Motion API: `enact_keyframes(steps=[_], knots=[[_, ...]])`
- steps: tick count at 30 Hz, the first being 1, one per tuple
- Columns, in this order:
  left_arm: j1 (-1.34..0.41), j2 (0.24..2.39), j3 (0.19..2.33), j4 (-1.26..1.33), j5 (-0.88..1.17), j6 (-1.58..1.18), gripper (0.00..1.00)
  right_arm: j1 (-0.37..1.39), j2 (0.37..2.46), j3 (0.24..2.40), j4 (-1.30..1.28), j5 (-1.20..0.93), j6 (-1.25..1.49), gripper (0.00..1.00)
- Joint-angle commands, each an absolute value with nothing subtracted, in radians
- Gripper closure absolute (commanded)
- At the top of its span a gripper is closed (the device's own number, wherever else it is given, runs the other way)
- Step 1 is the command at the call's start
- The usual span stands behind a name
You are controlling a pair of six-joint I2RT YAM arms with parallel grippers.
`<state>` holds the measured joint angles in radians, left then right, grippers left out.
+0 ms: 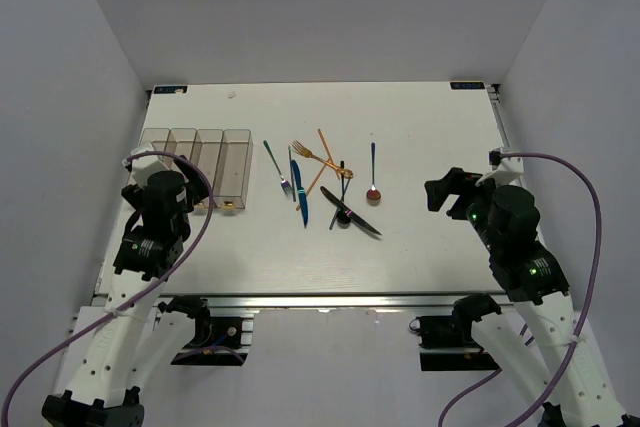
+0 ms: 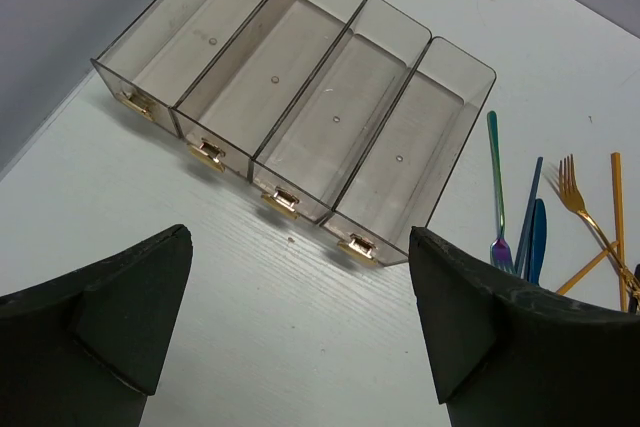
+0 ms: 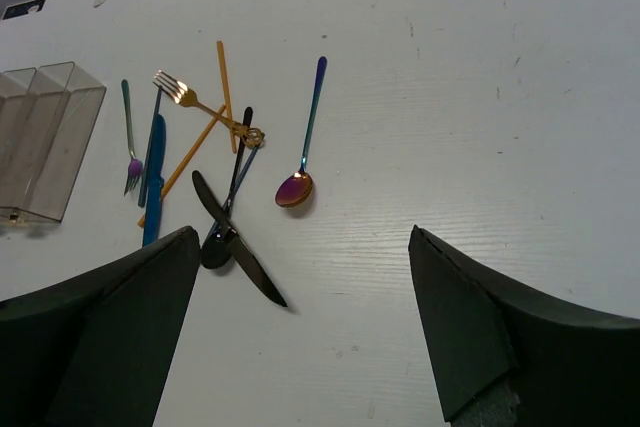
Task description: Sort the eating utensils into containers
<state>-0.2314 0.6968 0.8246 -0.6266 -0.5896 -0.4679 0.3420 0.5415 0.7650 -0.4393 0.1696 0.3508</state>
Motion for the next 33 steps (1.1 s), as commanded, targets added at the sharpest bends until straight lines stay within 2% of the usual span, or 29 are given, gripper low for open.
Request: enact_keyframes(steps=[1, 4, 9, 14, 17, 21, 22, 25, 26, 31, 33], knots=[[-0.233, 0.695, 0.818, -0.618, -0.580, -0.463, 0.02, 0.341, 0.543, 0.792, -0.400, 0.149, 0.330, 0.11], [-0.233, 0.695, 0.818, -0.617, -0.578, -0.463, 0.02, 0.341, 0.542, 0.781, -0.382, 0.091, 0.325, 0.11], [-0.233, 0.695, 0.818, -0.618, -0.575, -0.463, 0.02, 0.339, 0.544, 0.713, -0.204, -0.229, 0.328, 0.11], [-0.232, 0.678, 0.818, -0.620, -0.578, -0.466, 0.02, 0.342, 0.788, 0.788, -0.166, -0.359, 0.353, 0.11], [-0.233, 0.673, 0.815, -0.618, -0.578, -0.465, 0.02, 0.400, 1.013, 0.871, -0.225, -0.293, 0.307, 0.11], [-0.232, 0.680, 0.813, -0.618, -0.574, -0.465, 0.02, 0.537, 1.271, 1.035, -0.330, -0.091, 0.175, 0.12], [-0.232, 0.684, 0.815, -0.617, -0.572, -0.463, 0.02, 0.560, 1.364, 1.095, -0.363, -0.069, 0.116, 0.13], [-0.232, 0.689, 0.811, -0.614, -0.568, -0.462, 0.02, 0.633, 1.535, 1.219, -0.435, 0.029, 0.054, 0.32], [-0.233, 0.689, 0.811, -0.614, -0.563, -0.462, 0.02, 0.653, 1.570, 1.241, -0.458, 0.046, 0.029, 0.43], [-0.232, 0.701, 0.811, -0.609, -0.551, -0.456, 0.02, 0.699, 1.721, 1.321, -0.477, 0.060, -0.024, 0.60], [-0.233, 0.710, 0.813, -0.609, -0.548, -0.456, 0.02, 0.710, 1.765, 1.348, -0.491, 0.075, -0.040, 0.60]])
